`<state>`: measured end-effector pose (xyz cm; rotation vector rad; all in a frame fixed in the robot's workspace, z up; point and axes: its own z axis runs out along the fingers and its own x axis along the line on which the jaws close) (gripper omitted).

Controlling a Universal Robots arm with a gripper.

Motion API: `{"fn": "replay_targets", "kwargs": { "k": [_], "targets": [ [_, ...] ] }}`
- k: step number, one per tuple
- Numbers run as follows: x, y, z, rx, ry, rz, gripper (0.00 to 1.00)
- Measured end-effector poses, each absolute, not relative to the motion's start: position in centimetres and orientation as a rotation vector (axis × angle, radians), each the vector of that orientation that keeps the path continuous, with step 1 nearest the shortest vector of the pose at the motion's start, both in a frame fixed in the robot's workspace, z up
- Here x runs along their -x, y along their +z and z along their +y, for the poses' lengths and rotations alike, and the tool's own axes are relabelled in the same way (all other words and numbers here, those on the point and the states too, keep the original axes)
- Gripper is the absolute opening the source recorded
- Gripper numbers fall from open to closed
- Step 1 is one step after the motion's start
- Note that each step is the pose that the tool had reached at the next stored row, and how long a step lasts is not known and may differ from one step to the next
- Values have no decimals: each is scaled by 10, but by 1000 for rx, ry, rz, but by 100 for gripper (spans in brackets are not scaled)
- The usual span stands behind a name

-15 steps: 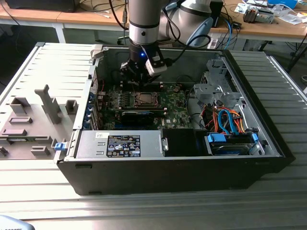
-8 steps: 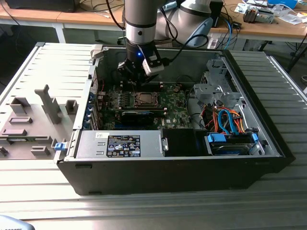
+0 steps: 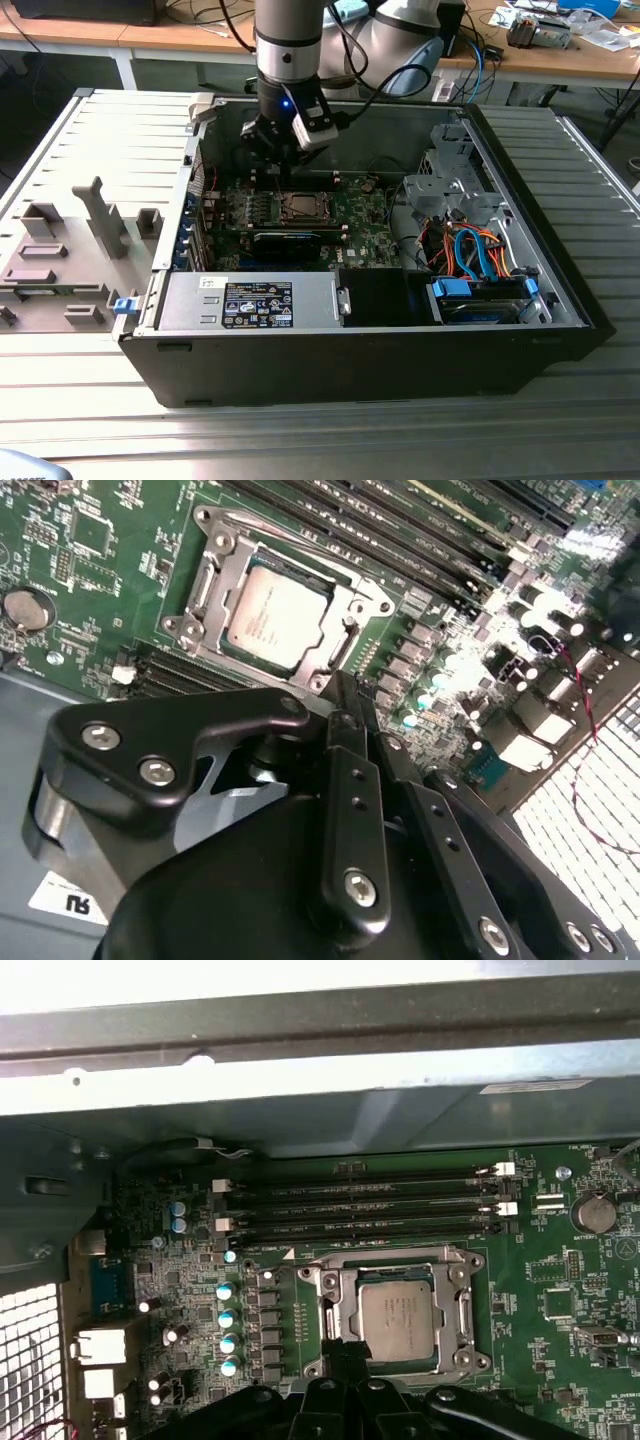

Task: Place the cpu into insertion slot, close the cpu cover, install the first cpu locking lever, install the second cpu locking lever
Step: 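Install the first cpu locking lever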

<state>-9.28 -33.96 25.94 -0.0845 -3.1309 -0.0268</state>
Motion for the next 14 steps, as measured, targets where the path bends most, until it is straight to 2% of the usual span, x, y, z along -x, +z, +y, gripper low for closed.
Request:
{"fn": "replay_targets", "kwargs": {
  "k": [14],
  "targets": [
    [118, 260, -330, 83, -29, -3134, 11]
  ]
}}
